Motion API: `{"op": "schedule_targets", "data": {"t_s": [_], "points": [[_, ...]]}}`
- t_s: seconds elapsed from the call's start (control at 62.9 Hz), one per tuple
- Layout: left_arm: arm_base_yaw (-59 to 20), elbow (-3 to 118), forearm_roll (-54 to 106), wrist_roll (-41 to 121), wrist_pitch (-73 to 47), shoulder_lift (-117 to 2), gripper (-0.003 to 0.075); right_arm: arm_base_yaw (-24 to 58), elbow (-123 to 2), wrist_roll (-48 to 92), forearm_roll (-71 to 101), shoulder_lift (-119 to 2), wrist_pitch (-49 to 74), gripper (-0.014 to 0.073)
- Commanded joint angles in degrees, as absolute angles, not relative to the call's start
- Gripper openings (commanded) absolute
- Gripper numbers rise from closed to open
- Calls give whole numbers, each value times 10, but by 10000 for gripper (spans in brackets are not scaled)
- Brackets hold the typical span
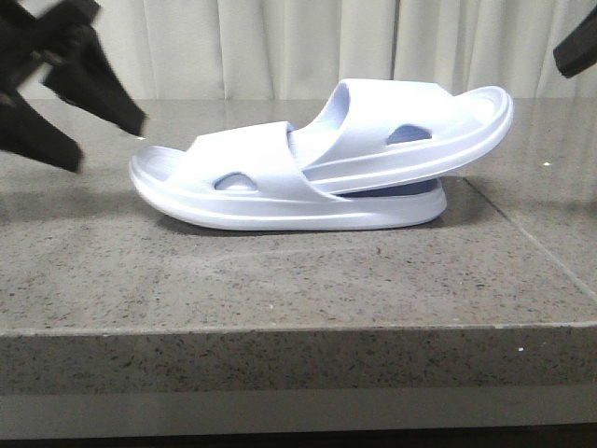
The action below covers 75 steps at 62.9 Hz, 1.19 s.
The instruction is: Insert blue slippers together front up
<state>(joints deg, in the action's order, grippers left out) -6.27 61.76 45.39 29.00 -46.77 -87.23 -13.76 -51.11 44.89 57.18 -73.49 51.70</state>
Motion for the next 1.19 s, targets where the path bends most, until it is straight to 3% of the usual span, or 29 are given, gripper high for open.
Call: {"op": "schedule_targets", "data": {"t_s": [0.0, 0.191, 0.461, 0.843, 1.114, 1.177], "points": [[-61, 664, 328, 189, -496, -812, 494, -113, -541, 422, 543, -687, 524, 581], [-91, 672, 124, 69, -524, -715, 494, -33, -572, 255, 336, -593, 525, 581], [-118, 608, 64, 27, -530, -553, 494, 10, -564, 60, 94, -468, 579, 581], [-118, 477, 22, -9, -524, -356, 494, 10, -469, 49, 81, -285, 628, 581], [-118, 463, 21, -9, -510, -340, 489, 10, -461, 49, 81, -248, 631, 581], [-118, 463, 21, -9, -508, -340, 446, 10, -461, 49, 81, -248, 631, 572]]}}
